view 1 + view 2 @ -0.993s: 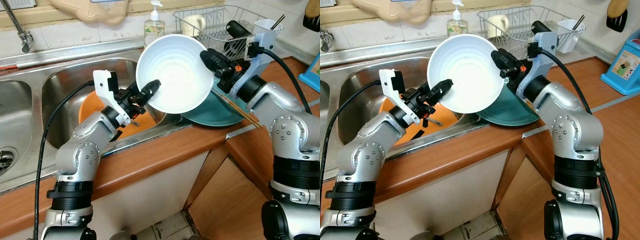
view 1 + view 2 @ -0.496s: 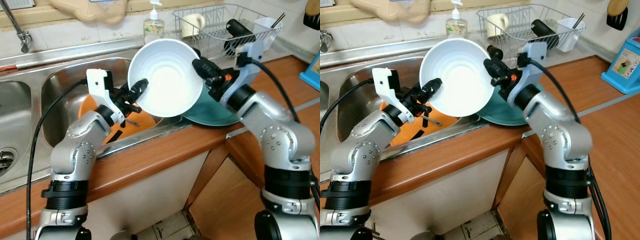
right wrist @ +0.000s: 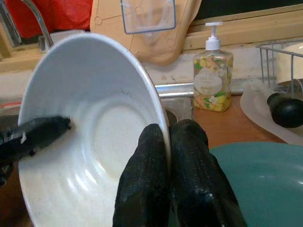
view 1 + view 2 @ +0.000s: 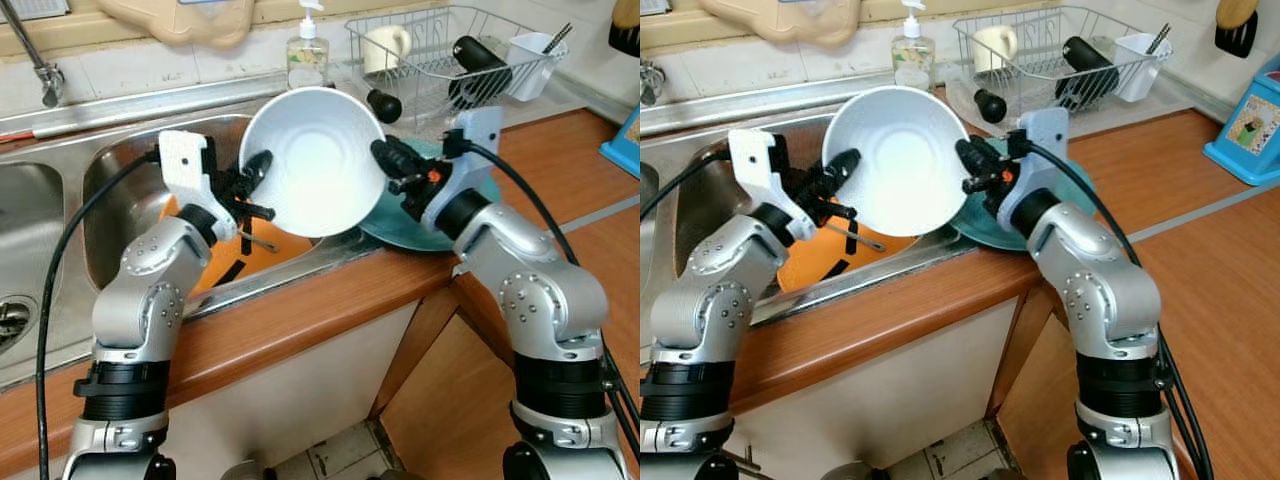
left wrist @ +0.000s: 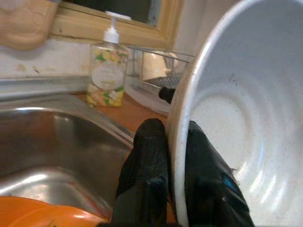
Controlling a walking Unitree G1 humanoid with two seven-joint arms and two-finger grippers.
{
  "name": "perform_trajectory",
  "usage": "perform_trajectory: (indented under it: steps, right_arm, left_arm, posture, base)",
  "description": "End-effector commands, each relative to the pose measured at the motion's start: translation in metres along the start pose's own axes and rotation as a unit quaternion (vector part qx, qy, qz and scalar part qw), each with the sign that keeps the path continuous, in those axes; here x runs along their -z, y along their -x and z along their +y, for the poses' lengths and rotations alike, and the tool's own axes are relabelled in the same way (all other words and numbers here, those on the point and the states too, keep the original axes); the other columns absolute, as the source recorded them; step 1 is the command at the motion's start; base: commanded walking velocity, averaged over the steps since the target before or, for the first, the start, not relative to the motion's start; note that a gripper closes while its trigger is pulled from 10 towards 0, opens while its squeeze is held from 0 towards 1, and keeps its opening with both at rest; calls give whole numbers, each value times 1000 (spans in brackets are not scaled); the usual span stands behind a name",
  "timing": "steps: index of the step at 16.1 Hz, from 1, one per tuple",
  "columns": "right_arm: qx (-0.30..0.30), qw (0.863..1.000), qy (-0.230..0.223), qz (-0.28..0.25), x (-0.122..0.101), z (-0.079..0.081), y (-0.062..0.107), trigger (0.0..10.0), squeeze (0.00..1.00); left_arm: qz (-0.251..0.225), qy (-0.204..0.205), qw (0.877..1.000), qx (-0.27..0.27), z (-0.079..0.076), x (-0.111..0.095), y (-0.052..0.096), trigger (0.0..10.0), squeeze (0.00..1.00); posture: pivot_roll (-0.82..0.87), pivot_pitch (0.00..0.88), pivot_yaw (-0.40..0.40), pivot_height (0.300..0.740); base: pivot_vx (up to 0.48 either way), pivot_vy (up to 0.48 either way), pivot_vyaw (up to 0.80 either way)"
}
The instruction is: Kitchen organization
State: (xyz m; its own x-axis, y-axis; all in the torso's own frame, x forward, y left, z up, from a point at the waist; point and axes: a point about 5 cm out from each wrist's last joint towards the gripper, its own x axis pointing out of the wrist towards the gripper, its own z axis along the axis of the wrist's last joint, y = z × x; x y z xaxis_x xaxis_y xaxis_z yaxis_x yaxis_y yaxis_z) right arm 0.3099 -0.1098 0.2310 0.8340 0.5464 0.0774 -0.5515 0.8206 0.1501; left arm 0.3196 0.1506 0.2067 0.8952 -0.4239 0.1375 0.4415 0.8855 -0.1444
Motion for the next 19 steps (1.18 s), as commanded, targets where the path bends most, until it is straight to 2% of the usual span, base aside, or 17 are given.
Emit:
perform_trajectory:
  steps: [1, 2, 3, 5, 6, 8, 10, 11, 13, 17, 19]
  right_arm:
    - [9, 999, 22, -41, -15, 0, 3, 10000, 0]
    - [-3, 999, 21, -41, -15, 2, 2, 10000, 651]
    - [-9, 999, 19, -42, -16, 3, 2, 10000, 1000]
    - [-12, 999, 33, -40, -17, 3, 2, 10000, 1000]
    - [-24, 998, 43, -34, -17, 5, 3, 10000, 0]
    - [-45, 997, 60, -19, -14, 9, 6, 10000, 0]
    - [-65, 994, 91, 5, -8, 15, 8, 10000, 0]
    - [-86, 990, 113, 26, -1, 20, 9, 10000, 0]
    - [-101, 985, 134, 44, 4, 23, 11, 10000, 0]
    - [-156, 967, 175, 105, 24, 35, 18, 10000, 0]
    - [-163, 963, 182, 118, 28, 35, 21, 10000, 0]
  left_arm:
    - [4, -13, 1000, 12, -2, -2, -1, 0, 0]
    - [-4, -13, 1000, 6, -1, -6, -2, 0, 0]
    - [-9, -12, 1000, 1, 0, -8, -3, 0, 0]
    - [-22, -13, 1000, -18, 5, -12, -4, 0, 0]
    - [-27, -18, 999, -30, 9, -15, -4, 0, 0]
    - [-29, -34, 997, -55, 21, -18, -4, 0, 0]
    - [-23, -61, 992, -107, 40, -21, -3, 0, 0]
    - [4, -110, 982, -156, 57, -19, -3, 0, 0]
    - [31, -143, 974, -173, 65, -14, -3, 0, 0]
    - [130, -231, 949, -169, 74, 21, -10, 0, 0]
    - [159, -242, 944, -158, 74, 32, -12, 0, 0]
  posture:
    - [-130, 0, 46, 740]
    - [-130, 0, 46, 740]
    - [-130, 0, 46, 740]
    - [-129, 0, 42, 740]
    - [-129, 0, 42, 740]
    - [-129, 0, 42, 740]
    - [-129, 0, 42, 740]
    - [-137, 0, 41, 740]
    - [-138, 0, 41, 740]
    - [-145, 0, 41, 740]
    - [-149, 0, 44, 740]
  base:
    - [0, 0, 0]
    - [0, 0, 0]
    - [0, 0, 0]
    - [0, 0, 0]
    - [0, 0, 0]
    - [0, 0, 0]
    - [0, 0, 0]
    - [0, 0, 0]
    - [0, 0, 0]
    - [0, 0, 0]
    - [0, 0, 0]
